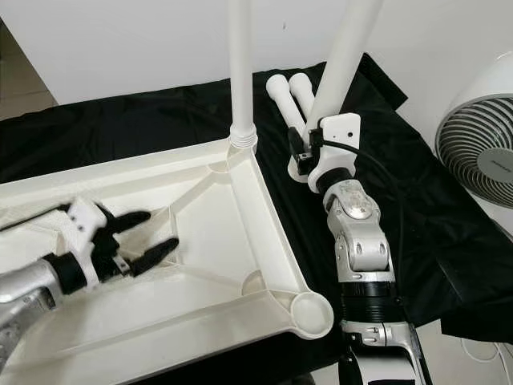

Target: Building children table

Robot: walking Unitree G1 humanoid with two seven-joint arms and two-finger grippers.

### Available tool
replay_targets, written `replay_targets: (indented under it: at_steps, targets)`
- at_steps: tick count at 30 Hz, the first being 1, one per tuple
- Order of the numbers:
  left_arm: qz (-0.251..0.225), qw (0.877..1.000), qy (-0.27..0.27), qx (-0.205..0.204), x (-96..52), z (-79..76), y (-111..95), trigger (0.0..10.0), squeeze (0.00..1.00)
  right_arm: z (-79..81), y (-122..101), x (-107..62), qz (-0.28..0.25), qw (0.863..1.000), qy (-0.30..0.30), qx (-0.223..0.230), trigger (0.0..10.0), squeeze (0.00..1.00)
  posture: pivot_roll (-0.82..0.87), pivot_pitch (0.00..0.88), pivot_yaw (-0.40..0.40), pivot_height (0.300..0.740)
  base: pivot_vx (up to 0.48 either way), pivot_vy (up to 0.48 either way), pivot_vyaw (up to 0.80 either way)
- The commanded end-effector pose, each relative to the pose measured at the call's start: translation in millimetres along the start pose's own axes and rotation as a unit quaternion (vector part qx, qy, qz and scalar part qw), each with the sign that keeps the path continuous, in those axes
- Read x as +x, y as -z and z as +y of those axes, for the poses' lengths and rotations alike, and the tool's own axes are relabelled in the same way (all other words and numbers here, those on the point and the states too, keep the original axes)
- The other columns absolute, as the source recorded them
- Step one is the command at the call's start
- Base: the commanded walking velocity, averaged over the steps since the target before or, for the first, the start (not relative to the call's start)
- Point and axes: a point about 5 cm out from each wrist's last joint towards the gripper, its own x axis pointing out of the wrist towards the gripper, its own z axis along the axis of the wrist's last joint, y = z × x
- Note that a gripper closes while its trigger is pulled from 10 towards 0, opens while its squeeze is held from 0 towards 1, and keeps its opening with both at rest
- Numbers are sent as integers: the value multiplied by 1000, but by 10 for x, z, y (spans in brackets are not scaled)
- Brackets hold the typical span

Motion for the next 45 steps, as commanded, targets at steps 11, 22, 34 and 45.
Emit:
replay_targets:
  at_steps: [11, 22, 34, 45]
  targets:
    - [109, 985, 123, 41, 116, -377, 360, 10000, 0, 33, 6, -15, -8, 1000, -4, 3, 10000, 0, -58, 130, 73, 740, 0, 0, 0]
    - [128, 989, 22, 67, 294, -83, 407, 10000, 0, 24, 5, -36, -9, 1000, 3, 3, 10000, 0, -76, 122, 88, 740, 0, 0, 0]
    - [121, 986, -54, 96, 466, 244, 332, 10000, 0, 47, 13, -48, -11, 1000, 7, 11, 10000, 0, -81, 124, 100, 740, 0, 0, 0]
    - [115, 985, -79, 98, 564, 369, 274, 10000, 0, 42, 17, -83, -10, 1000, 16, 15, 10000, 0, -82, 135, 111, 740, 0, 0, 0]
